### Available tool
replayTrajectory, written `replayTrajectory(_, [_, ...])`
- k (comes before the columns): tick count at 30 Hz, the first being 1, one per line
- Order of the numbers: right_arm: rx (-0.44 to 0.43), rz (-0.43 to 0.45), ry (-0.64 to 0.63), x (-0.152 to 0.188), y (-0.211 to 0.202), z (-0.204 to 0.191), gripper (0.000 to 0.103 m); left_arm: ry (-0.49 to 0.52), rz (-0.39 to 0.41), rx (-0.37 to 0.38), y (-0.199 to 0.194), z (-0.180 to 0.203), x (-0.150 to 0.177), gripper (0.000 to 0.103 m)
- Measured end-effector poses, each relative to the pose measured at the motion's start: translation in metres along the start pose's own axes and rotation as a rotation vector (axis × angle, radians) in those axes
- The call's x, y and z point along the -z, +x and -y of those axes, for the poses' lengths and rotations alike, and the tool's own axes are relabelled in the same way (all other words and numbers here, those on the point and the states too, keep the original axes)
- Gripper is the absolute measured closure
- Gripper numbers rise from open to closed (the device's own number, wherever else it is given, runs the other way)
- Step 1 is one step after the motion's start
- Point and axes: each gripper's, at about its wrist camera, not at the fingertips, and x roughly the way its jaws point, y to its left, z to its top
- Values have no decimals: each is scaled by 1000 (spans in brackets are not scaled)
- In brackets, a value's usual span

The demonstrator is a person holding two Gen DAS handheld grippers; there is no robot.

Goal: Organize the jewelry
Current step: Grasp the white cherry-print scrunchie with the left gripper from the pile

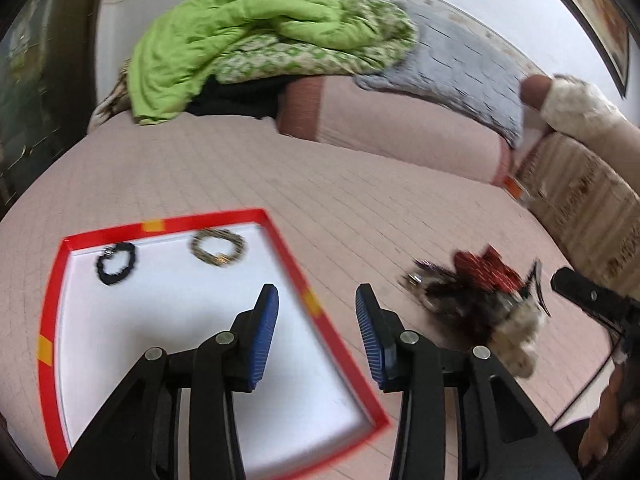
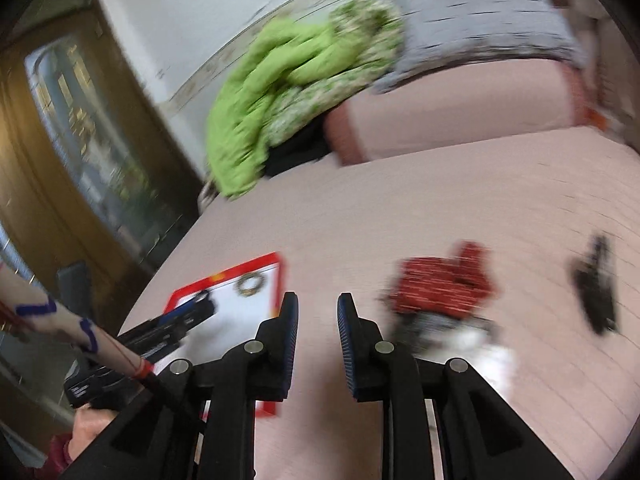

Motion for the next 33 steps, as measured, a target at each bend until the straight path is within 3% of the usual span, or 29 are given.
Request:
replayTrajectory(4, [95, 23, 85, 11, -23, 50, 81, 47, -34, 37, -1, 30, 11, 62])
replayTrajectory(11, [101, 19, 218, 21, -38, 105, 81, 126, -94, 127, 2, 85, 28, 58])
replayTrajectory(14, [96, 24, 288, 26, -45, 125, 81, 172, -111, 188, 4, 113, 34, 52])
replayTrajectory(18, [71, 22, 328, 29, -48, 137, 81, 243, -152, 256, 16, 147, 40, 45])
replayTrajectory(25, [46, 30, 321, 30, -54, 142, 77, 283, -204, 252, 58, 177, 44, 45])
replayTrajectory(26, [46, 31, 323, 30, -54, 143, 77, 293, -199, 252, 63, 180, 44, 48])
replayTrajectory(28, [46, 32, 327, 30, -53, 144, 76, 312, -202, 254, 71, 185, 46, 71])
replayTrajectory(29, [46, 30, 328, 29, -52, 144, 76, 320, -206, 251, 72, 185, 47, 93])
replayTrajectory(33, [48, 20, 321, 29, -49, 141, 75, 299, -186, 279, 59, 172, 47, 95])
